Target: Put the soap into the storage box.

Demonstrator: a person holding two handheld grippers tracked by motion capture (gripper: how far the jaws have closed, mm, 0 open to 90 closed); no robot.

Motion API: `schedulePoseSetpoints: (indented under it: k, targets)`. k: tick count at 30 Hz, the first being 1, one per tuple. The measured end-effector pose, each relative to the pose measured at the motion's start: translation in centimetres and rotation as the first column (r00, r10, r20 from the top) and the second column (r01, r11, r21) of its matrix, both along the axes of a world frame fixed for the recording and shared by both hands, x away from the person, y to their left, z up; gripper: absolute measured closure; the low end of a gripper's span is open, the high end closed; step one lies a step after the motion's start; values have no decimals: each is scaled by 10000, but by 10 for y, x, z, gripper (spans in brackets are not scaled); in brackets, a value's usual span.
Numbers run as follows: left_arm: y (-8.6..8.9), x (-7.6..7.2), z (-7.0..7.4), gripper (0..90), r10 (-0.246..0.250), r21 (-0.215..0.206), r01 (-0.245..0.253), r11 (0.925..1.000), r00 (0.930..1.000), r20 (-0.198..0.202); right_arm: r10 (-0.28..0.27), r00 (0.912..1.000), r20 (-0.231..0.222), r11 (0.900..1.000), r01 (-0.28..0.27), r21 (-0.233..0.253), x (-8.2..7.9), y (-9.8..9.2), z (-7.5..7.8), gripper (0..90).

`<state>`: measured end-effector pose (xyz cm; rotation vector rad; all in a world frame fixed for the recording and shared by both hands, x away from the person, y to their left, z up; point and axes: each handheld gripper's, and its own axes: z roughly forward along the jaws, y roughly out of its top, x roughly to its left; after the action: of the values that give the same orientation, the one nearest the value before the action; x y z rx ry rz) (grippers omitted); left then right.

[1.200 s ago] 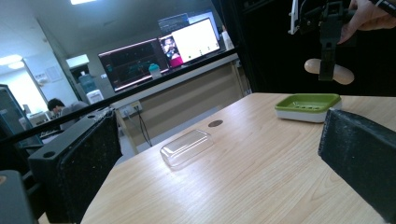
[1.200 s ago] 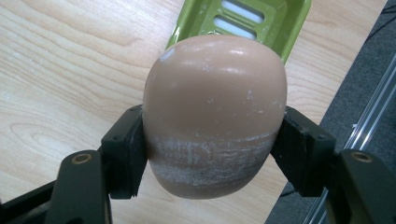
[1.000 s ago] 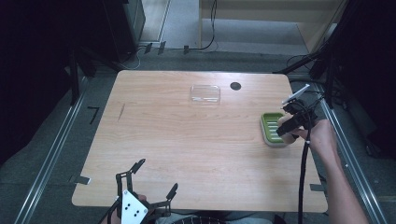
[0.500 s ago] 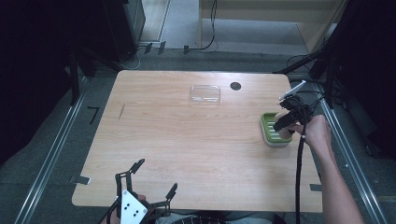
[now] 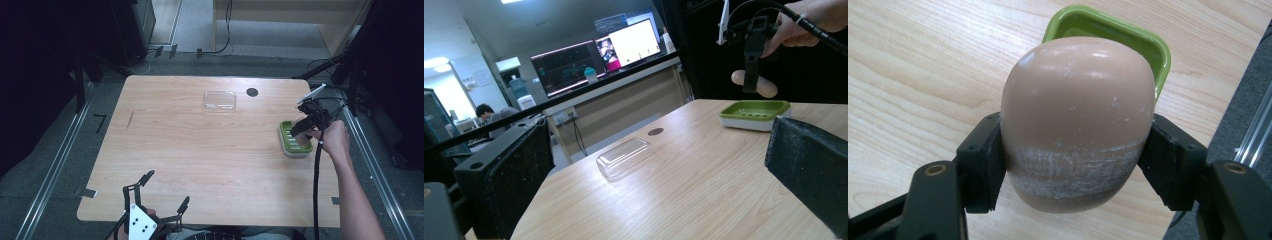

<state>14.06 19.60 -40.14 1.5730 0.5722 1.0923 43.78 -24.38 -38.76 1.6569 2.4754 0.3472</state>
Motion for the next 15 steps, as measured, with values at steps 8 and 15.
schedulePoseSetpoints:
  k: [8, 15]
  targets:
    - [0, 0, 0, 0, 11, -19, -11, 10000, 10000, 2, -198, 9998, -47, 9997, 199, 123, 7, -1, -8, 340]
    - [0, 0, 0, 0, 11, -23, -11, 10000, 10000, 2, -365, 9992, -152, 9992, 368, 170, 12, -2, -16, 339]
